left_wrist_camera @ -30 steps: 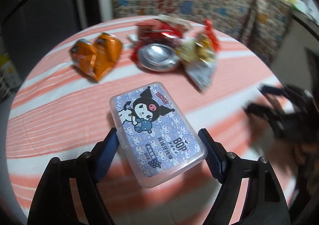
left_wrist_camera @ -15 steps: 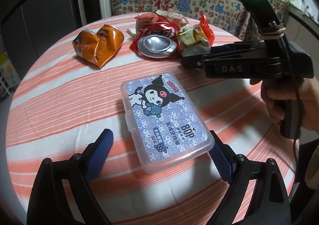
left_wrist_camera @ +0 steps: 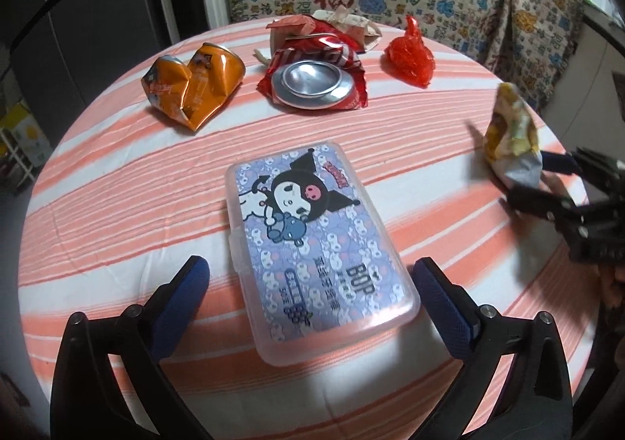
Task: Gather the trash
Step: 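Close left tool on the Kuromi box while right tool grasps the yellow-and-silver snack bag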
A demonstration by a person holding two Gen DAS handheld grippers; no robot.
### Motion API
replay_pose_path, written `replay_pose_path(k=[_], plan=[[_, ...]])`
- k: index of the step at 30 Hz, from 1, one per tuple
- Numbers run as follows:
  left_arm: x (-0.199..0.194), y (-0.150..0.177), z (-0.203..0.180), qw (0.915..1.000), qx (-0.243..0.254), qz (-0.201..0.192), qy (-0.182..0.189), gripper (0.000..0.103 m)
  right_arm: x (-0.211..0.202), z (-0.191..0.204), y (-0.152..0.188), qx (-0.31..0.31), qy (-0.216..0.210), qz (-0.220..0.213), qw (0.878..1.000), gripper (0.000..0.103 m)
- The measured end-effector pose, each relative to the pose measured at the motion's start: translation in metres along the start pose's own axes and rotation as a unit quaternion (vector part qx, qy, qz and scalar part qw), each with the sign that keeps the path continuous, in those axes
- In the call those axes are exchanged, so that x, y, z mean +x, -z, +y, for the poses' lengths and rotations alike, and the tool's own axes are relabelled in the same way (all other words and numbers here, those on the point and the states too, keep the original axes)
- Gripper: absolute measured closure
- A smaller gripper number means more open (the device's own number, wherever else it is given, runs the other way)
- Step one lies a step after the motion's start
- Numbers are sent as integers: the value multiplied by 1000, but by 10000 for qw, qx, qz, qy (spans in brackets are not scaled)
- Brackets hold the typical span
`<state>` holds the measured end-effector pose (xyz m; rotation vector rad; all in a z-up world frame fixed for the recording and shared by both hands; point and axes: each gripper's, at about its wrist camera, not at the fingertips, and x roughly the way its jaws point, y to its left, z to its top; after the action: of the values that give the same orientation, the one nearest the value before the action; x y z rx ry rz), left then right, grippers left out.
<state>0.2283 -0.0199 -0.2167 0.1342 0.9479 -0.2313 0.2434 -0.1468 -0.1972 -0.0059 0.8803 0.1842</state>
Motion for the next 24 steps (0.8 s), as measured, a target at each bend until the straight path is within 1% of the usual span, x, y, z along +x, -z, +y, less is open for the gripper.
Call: replay_pose_path(k=[2, 4, 14, 17, 19, 21, 22, 24], plan=[[1, -2, 2, 10000, 15, 13, 12, 0, -2, -1, 5, -3, 59, -104, 9999, 26], [1, -1, 6, 10000, 64, 13, 45, 0, -1, 4, 6, -154, 190, -86, 9997, 26], [-11, 14, 29, 10000, 55, 11, 36, 0, 0, 4, 10, -99, 244, -124, 9996, 24], [-15, 19, 27, 10000, 30, -11, 0, 0, -6, 2, 16, 41, 335, -54, 9994, 24], [-15, 19, 24, 10000, 34, -36, 63, 0, -12, 0, 20, 288, 339, 6, 9990, 24], [-15, 17, 19, 9999, 25, -96, 62, 1, -17, 1, 20, 484, 93, -50, 9988, 24], [-15, 15, 19, 9999, -16, -117, 28, 1, -17, 4, 18, 459, 62, -104, 9989, 24], [-16, 12, 19, 9998, -106, -149, 22, 1, -18, 15, 10, 222, 232, -272, 9991, 24]])
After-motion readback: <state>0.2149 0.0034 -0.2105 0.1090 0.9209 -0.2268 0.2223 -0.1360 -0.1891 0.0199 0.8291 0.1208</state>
